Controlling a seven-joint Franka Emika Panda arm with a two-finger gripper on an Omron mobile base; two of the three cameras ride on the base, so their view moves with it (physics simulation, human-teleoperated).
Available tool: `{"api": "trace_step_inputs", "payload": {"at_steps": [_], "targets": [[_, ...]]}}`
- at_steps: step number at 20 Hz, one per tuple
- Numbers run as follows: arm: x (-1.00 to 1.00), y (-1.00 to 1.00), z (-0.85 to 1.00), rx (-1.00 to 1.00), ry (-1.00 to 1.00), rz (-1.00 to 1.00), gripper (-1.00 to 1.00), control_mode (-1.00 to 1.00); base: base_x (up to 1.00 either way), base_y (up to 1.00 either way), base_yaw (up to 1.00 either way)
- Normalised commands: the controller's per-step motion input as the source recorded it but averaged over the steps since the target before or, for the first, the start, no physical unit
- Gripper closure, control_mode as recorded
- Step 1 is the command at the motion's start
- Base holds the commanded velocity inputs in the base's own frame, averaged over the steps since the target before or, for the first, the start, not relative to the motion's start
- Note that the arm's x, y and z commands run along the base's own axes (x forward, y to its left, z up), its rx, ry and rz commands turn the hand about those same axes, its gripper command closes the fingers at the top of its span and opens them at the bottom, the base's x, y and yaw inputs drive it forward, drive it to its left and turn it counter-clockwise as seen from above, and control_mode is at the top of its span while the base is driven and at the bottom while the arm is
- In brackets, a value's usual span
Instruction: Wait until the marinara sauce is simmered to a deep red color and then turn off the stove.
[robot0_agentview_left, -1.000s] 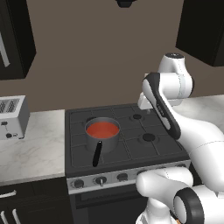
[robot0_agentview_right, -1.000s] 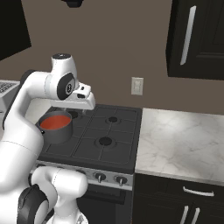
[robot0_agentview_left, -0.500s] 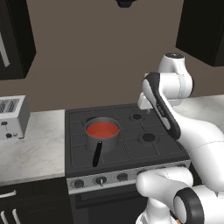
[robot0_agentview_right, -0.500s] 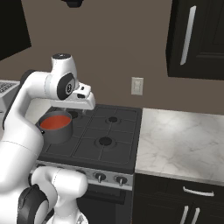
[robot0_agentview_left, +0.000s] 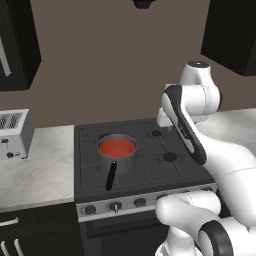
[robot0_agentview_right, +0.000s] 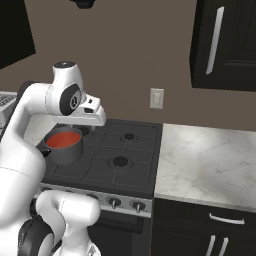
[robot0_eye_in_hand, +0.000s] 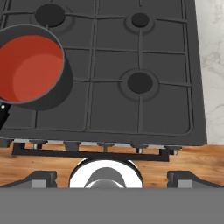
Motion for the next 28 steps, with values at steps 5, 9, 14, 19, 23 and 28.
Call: {"api": "trace_step_inputs", "payload": {"at_steps": [5, 9, 14, 19, 23, 28], "targets": [[-0.4, 0.53, -0.01, -0.16, -0.1, 0.06, -1.0, -1.0, 0.0, 0.0, 0.0], [-0.33, 0.81, -0.16, -0.24, -0.1, 0.14, -1.0, -1.0, 0.0, 0.0, 0.0], [-0.24, 0.78, -0.21, -0.2, -0.09, 0.15, -1.0, -1.0, 0.0, 0.0, 0.0], [-0.23, 0.7, -0.23, -0.17, -0.1, 0.15, -1.0, -1.0, 0.0, 0.0, 0.0], [-0.24, 0.64, -0.26, -0.17, -0.1, 0.14, -1.0, -1.0, 0.0, 0.0, 0.0], [-0.28, 0.49, -0.3, -0.22, -0.12, 0.13, -1.0, -1.0, 0.0, 0.0, 0.0]]}}
